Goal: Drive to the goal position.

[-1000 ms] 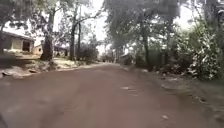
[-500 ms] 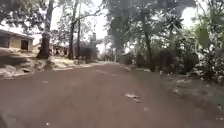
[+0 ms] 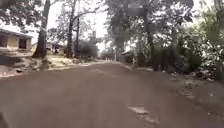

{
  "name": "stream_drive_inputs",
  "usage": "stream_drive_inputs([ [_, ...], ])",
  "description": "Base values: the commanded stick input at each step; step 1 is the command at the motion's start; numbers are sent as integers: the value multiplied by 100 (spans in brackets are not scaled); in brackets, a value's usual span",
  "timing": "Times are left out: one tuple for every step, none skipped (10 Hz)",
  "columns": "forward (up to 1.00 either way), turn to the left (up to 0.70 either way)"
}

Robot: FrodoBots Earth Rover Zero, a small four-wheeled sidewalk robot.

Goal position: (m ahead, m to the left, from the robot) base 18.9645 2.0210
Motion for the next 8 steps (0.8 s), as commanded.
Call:
stream_drive_inputs([
  [100,0],
  [100,0],
  [100,0],
  [100,0],
  [100,0],
  [100,0],
  [100,0],
  [100,0],
])
